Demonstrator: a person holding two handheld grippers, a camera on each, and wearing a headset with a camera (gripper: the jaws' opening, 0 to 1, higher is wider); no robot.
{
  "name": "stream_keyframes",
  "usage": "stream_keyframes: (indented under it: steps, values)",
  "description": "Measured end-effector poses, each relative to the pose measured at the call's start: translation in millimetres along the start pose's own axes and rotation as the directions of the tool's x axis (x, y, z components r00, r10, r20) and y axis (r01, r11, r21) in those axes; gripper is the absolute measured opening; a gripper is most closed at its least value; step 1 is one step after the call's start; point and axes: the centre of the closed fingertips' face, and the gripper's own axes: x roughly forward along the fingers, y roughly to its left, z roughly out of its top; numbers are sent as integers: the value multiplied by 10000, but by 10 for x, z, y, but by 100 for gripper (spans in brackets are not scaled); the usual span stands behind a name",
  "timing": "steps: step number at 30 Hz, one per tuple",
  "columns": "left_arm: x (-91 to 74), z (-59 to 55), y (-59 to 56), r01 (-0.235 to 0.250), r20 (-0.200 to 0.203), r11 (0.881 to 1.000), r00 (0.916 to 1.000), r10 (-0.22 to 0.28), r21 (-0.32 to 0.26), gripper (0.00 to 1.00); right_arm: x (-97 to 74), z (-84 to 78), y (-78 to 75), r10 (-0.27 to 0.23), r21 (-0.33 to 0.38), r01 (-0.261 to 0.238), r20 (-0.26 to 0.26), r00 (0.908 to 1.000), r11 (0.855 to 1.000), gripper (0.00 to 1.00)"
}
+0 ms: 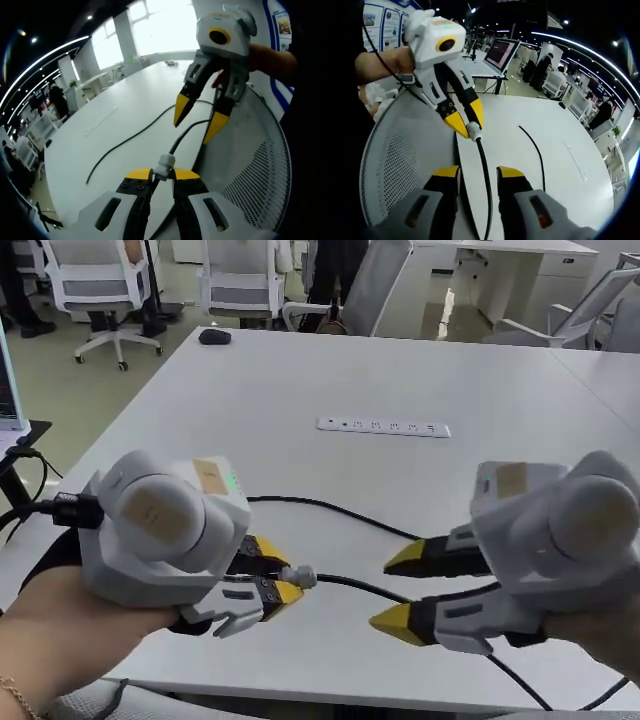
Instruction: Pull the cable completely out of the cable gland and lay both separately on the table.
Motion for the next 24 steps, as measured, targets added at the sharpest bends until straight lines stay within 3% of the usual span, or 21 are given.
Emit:
stream_keyframes:
  steps: [3, 9, 13, 19, 24]
  values:
    - [-8, 11, -5, 18, 48, 10000, 10000, -18, 25, 17, 140, 52, -9, 36, -530, -51, -300, 9995, 9986, 29]
    - [-8, -30, -26, -17, -117, 9997, 9999, 19, 239, 17, 259, 102, 5, 260, -591, -291, -525, 9983, 9978, 19]
    - [-11, -45, -36, 21, -125, 9998, 9999, -18, 184, 17, 262, 76, 12, 269, -811, -322, -652, 9975, 9962, 6]
    - [-6, -37, -38, 104, -46, 9999, 9999, -103, 128, 17, 244, 43, -10, 199, -581, -231, -551, 9983, 9980, 4]
    - [-2, -64, -6, 81, -160, 9998, 9998, -79, 161, 17, 201, -107, -47, 6, -626, -68, -991, 9951, 9980, 4]
